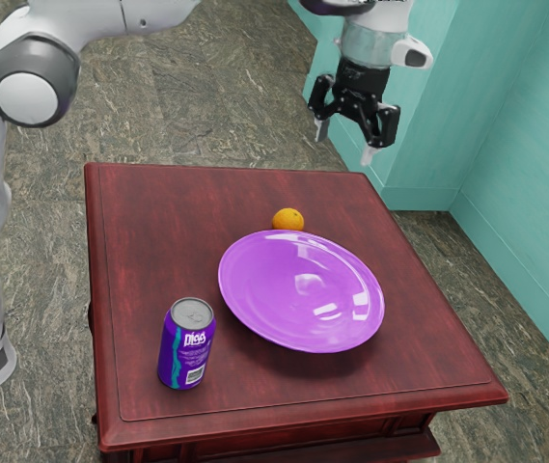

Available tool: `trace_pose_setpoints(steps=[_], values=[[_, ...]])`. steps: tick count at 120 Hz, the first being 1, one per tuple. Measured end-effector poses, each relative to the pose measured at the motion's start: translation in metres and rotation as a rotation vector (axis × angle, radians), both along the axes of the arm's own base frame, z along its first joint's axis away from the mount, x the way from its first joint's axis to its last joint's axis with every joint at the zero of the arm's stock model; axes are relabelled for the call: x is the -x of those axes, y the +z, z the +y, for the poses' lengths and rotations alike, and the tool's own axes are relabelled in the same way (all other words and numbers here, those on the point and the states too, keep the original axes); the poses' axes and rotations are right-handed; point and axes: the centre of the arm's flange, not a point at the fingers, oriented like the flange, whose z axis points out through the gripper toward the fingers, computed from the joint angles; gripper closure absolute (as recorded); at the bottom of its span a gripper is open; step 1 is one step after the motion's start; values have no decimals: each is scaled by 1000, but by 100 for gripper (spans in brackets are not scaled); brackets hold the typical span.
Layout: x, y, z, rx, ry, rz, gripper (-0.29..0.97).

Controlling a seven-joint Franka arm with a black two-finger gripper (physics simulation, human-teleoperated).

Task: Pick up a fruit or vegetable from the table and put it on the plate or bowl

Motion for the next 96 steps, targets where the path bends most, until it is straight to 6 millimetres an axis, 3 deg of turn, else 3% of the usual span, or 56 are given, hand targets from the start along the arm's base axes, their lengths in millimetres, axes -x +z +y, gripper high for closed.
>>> trace_pose_setpoints(steps=[24, 34, 44, 59, 63, 68, 73, 77, 86, 96], values=[[9, -1, 1, 8, 465, 101, 0], [15, 2, -9, 23, 570, 125, 0], [14, 1, 1, 13, 628, 134, 0], [5, -7, 53, 13, 598, 132, 0], [8, -3, 44, 10, 539, 121, 0], [10, -3, 17, -13, 442, 107, 0], [9, -9, -10, -42, 350, 106, 0], [4, -19, -19, -62, 301, 116, 0], [3, -30, -1, -83, 263, 136, 0], [19, -40, 32, -69, 262, 175, 0]])
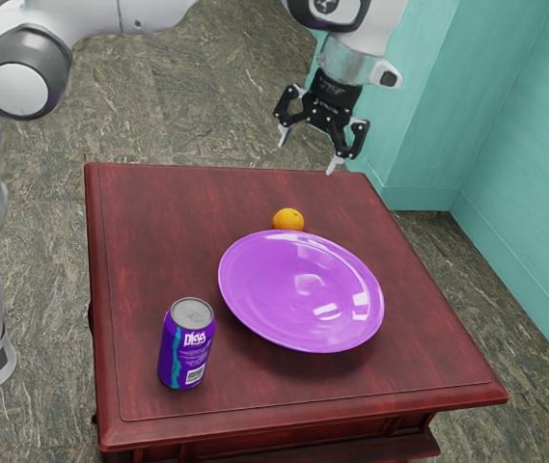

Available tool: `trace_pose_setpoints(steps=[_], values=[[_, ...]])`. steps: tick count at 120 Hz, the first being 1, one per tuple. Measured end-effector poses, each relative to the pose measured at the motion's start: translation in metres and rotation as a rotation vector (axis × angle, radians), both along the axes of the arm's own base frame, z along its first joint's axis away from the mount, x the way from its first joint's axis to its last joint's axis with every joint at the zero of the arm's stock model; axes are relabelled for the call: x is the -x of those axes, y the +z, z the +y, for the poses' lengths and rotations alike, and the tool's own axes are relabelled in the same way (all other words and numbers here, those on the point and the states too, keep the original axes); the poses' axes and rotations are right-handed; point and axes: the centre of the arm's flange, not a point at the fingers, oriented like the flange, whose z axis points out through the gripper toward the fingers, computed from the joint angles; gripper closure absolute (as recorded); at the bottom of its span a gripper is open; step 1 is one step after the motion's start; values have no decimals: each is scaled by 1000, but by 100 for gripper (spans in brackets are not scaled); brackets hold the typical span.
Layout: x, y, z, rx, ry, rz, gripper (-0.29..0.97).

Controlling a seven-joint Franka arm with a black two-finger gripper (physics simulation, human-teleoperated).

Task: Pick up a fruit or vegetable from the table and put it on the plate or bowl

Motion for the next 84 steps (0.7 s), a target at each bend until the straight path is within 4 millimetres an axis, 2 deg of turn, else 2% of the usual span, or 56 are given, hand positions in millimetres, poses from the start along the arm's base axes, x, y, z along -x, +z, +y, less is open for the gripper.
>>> trace_pose_setpoints(steps=[16, 20, 27, 33, 46, 59, 67, 84], values=[[46, -13, 51, 67, 29, 29, 0], [53, -14, 51, 77, 18, 28, 0], [61, -18, 39, 91, -27, 27, 0], [65, -24, 45, 105, -30, 35, 0], [70, -30, 105, 147, 82, 26, 0], [71, -35, 131, 165, 110, 24, 0], [74, -37, 154, 171, 142, 18, 0], [79, -53, 205, 183, 208, 33, 0]])
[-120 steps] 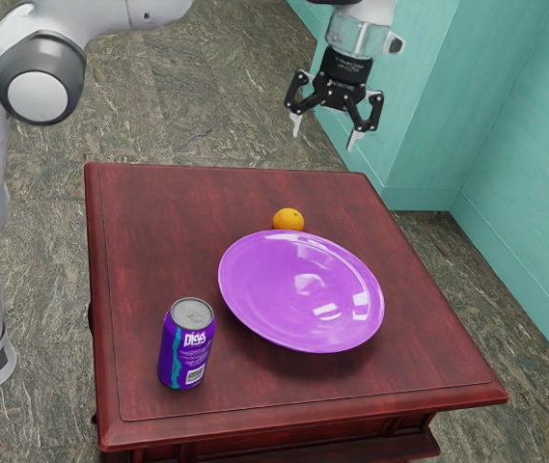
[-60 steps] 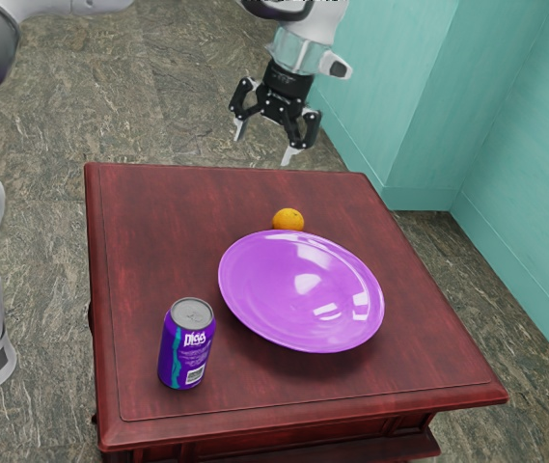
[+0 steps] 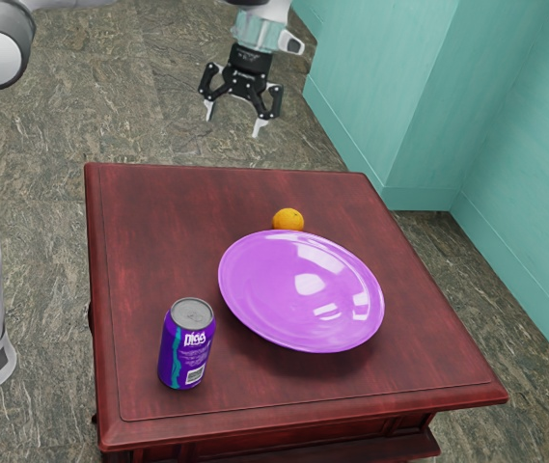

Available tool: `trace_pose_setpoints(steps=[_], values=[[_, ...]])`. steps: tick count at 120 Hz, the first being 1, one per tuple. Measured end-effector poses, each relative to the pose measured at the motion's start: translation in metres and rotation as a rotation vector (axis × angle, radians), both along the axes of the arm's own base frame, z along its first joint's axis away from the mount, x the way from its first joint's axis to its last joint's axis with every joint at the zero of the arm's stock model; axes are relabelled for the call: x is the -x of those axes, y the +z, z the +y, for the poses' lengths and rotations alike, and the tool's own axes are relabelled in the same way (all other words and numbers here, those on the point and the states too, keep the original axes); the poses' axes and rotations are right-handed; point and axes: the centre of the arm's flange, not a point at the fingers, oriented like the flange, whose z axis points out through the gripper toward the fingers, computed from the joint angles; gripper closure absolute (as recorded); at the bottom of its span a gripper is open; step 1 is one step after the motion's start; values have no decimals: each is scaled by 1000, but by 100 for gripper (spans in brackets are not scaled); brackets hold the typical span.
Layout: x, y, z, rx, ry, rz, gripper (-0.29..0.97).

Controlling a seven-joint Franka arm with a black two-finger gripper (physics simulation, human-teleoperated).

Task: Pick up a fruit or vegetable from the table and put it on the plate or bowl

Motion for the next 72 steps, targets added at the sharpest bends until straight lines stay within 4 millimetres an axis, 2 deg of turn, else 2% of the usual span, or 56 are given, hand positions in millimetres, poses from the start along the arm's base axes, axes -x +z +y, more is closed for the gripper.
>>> trace_pose_setpoints(steps=[6, 14, 21, 36, 42, 62, 72], values=[[3, -2, 6, 1, 1, -7, 0], [7, -20, 4, 3, -12, -20, 0], [7, -26, 7, -3, -20, -46, 0], [12, -29, 37, -14, 6, -99, 0], [11, -32, 42, -16, 4, -109, 0], [-14, -51, 27, -18, -69, -119, 0], [-39, -66, 14, -16, -98, -166, 2]])
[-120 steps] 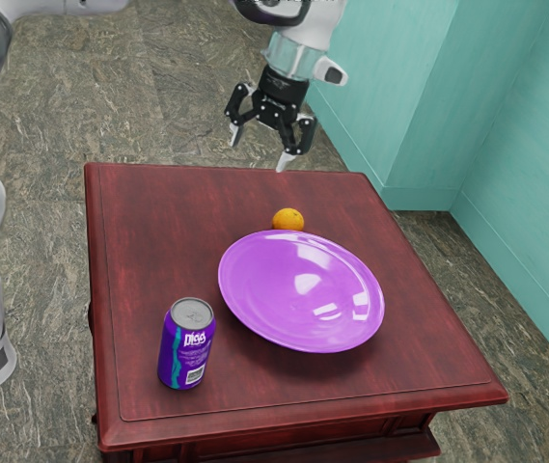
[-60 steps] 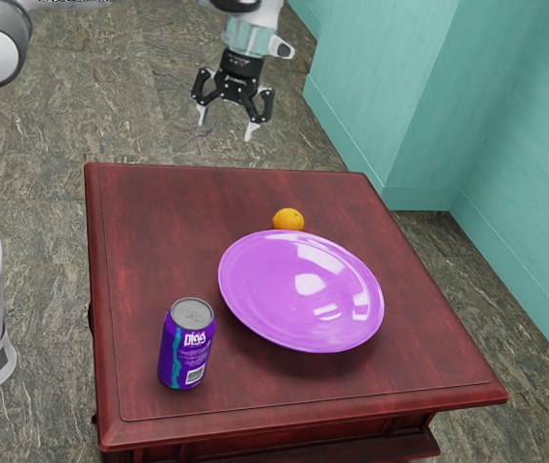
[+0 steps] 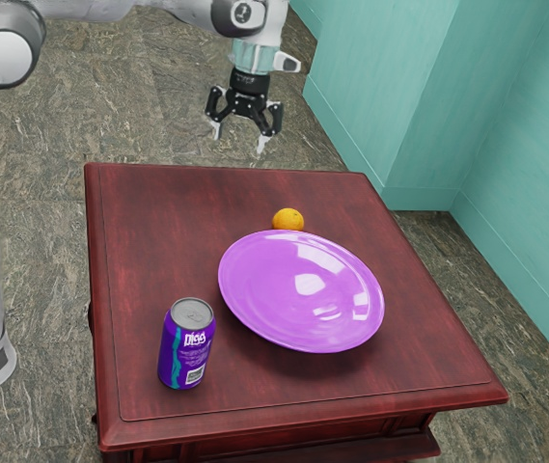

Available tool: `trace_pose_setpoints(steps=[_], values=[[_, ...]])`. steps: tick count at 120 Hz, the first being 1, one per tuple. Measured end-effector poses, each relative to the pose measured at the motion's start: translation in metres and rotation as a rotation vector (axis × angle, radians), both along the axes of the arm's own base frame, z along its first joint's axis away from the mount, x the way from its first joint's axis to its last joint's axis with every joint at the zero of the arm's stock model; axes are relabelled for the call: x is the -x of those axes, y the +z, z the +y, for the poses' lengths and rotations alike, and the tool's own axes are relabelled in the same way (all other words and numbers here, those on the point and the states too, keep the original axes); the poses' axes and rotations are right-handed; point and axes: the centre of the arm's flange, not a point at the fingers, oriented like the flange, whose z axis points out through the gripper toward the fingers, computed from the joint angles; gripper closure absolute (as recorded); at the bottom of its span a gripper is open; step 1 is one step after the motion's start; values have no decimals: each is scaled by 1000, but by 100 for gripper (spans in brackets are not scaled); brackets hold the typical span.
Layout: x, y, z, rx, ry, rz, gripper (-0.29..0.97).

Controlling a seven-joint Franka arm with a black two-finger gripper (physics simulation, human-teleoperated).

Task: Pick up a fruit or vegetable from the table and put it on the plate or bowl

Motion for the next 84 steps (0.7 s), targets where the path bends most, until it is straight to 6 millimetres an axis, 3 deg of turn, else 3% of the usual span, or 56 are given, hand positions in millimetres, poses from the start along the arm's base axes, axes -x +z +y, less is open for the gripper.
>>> trace_pose_setpoints(steps=[20, 41, 53, 73, 84], values=[[-47, -30, -39, 10, -64, -78, 2], [-66, -34, -72, 14, -119, -145, 3], [-66, -36, -66, 12, -111, -160, 3], [-65, -60, -31, 23, -46, -143, 3], [-66, -61, -29, 28, -44, -149, 3]])
